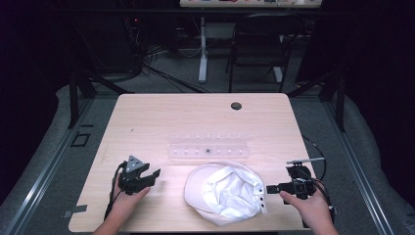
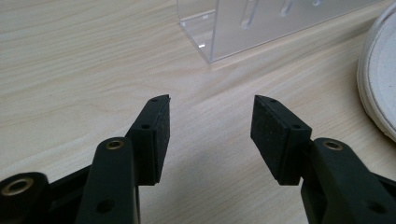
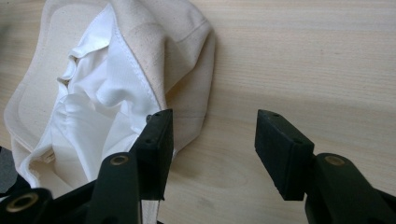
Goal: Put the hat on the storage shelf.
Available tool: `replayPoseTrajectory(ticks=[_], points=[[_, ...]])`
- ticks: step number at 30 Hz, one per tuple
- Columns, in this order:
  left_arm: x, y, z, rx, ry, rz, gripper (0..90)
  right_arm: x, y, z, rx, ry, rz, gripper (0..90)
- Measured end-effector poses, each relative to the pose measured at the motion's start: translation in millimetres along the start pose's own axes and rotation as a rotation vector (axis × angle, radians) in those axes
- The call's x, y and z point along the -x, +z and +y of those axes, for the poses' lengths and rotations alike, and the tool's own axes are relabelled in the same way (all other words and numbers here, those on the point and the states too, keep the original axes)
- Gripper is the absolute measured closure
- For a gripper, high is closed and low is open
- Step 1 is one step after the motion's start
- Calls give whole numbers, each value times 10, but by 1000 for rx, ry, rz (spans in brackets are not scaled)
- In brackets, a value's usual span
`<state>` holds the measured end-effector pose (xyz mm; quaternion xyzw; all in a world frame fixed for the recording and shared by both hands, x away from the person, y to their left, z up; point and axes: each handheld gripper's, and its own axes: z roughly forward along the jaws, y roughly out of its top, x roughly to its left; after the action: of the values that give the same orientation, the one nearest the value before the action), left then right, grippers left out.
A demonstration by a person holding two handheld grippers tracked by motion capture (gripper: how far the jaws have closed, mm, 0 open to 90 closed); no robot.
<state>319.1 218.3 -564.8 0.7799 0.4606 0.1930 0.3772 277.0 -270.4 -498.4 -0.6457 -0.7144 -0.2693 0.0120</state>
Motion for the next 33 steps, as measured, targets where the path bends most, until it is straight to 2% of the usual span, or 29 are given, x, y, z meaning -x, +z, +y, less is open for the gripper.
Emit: replayPoseTrajectory(ticks=[4,5,6,10,15,17,18,25,28,29,33], points=[[7,7,2,-1,3,0,475,-32,14,12,-23,-5,13,473],[10,10,2,-3,3,-1,475,-52,30,7,-9,13,16,473],[11,11,3,-6,5,-2,475,-46,24,17,-34,-3,33,472],[12,10,5,-5,12,-5,474,-65,39,25,-74,8,73,461],[5,3,4,1,4,-2,474,-112,84,11,-105,-1,86,457],[3,2,4,-1,4,-1,474,-140,106,-2,-98,4,90,456],[4,3,4,0,4,-2,474,-138,110,-4,-112,-8,92,455],[14,10,3,-2,13,-4,474,-148,199,-35,-126,30,133,455],[13,10,3,0,12,-5,474,-145,230,-47,-142,26,141,455],[13,8,4,0,13,-5,474,-154,246,-56,-133,41,145,455],[22,7,4,1,9,-5,474,-149,281,-49,-176,42,174,455]])
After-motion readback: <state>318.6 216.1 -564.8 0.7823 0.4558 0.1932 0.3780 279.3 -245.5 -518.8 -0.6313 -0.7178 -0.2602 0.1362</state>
